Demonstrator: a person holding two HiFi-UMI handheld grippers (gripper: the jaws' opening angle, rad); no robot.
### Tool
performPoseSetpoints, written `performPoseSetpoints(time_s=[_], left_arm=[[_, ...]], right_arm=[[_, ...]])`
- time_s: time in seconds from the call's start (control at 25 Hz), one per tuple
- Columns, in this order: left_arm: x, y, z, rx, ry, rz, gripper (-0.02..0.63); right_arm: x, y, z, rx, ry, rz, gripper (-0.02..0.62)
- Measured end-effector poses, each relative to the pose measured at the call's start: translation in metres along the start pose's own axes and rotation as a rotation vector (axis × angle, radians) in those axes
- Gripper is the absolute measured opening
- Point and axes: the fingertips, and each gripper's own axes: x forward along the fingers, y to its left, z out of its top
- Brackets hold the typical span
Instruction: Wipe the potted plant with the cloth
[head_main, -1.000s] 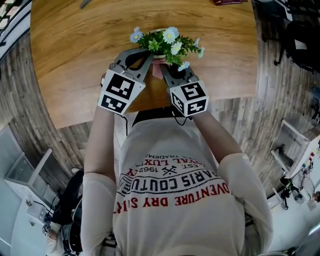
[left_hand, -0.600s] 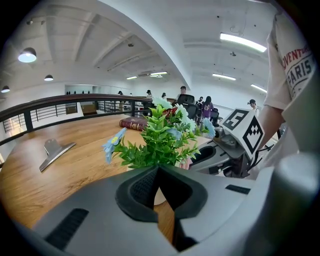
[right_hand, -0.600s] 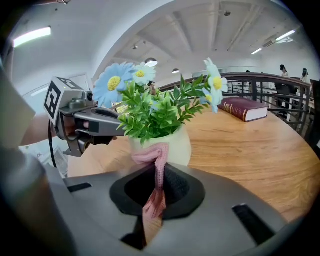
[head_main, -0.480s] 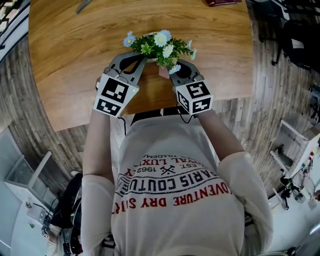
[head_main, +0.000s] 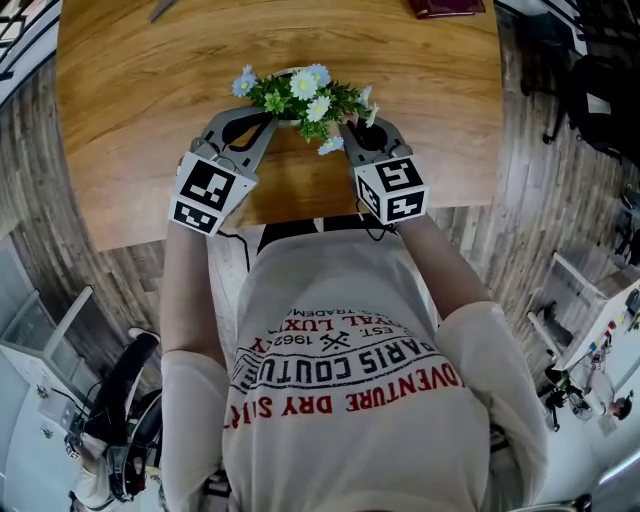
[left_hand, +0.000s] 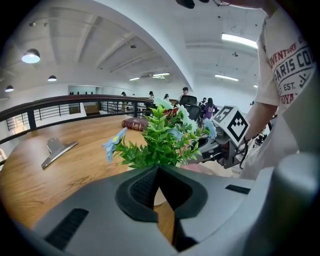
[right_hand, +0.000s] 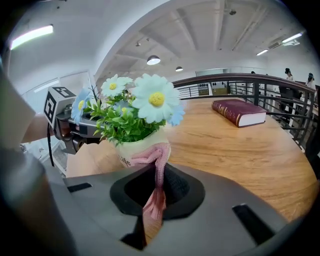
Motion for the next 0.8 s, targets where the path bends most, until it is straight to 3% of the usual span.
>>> performPoseSetpoints(time_s=[0.32, 0.68, 0.8], left_arm=[[0.000, 0.002, -0.001, -0.054, 0.011, -0.010, 0.014], [0.003, 0.002, 0.004, -0.115, -0.015, -0.009, 0.014], [0.011, -0.005, 0.005, -0.079, 0.006, -0.014, 0.015]], right_arm=[[0.008, -0.011, 0.017, -0.099, 0.006, 0.073, 0.043], [0.024, -0.017, 0.035, -0.194, -0.006, 0.223, 0.043], [0.028, -0.017, 0.036, -0.201, -0.007, 0.270, 0.043]])
